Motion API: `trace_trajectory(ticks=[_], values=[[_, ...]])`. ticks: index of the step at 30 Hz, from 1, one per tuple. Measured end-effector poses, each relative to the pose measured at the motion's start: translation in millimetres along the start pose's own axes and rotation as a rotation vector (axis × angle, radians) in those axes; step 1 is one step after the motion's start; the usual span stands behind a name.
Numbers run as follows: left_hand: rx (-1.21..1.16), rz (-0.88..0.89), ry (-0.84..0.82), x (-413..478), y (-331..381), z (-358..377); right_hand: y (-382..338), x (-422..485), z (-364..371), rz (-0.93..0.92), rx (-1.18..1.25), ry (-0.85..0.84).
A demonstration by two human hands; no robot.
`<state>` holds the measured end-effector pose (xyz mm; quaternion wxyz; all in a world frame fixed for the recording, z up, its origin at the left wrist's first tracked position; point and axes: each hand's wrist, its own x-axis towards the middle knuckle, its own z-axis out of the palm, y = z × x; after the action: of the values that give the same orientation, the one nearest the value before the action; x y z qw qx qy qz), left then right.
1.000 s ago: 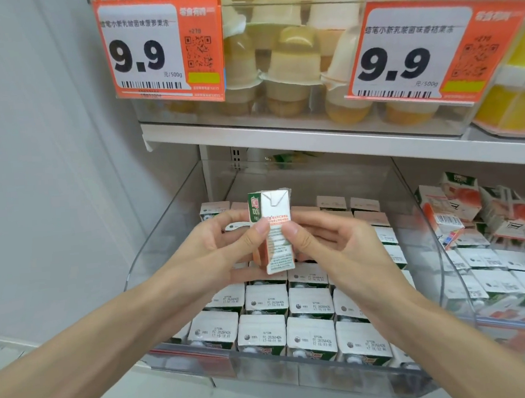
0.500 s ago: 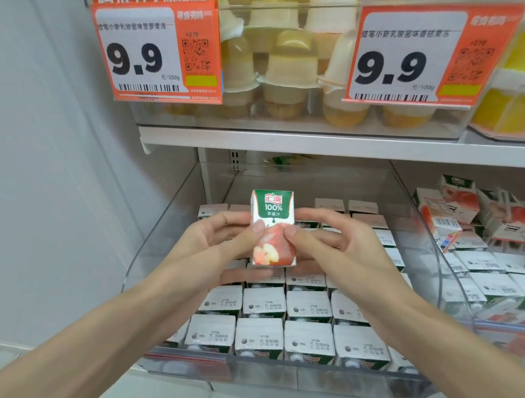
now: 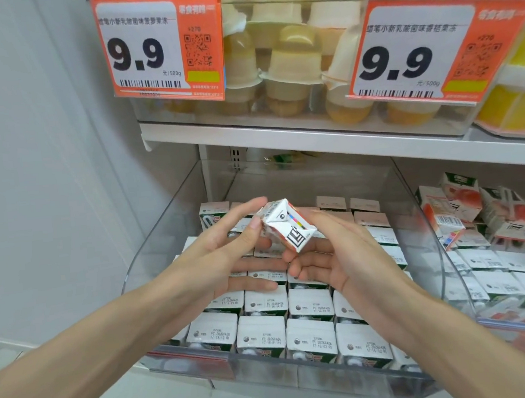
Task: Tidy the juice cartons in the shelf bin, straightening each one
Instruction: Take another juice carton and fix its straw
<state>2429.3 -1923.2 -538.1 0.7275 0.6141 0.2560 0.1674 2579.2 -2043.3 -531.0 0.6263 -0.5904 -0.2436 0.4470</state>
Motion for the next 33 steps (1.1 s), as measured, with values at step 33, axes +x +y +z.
trace_trajectory(ticks=[33], values=[[-0.047,-0.125,0.084,2.7,6.5,4.3,-3.1,-0.7,-4.5,0.083,-0.041,-0.02]])
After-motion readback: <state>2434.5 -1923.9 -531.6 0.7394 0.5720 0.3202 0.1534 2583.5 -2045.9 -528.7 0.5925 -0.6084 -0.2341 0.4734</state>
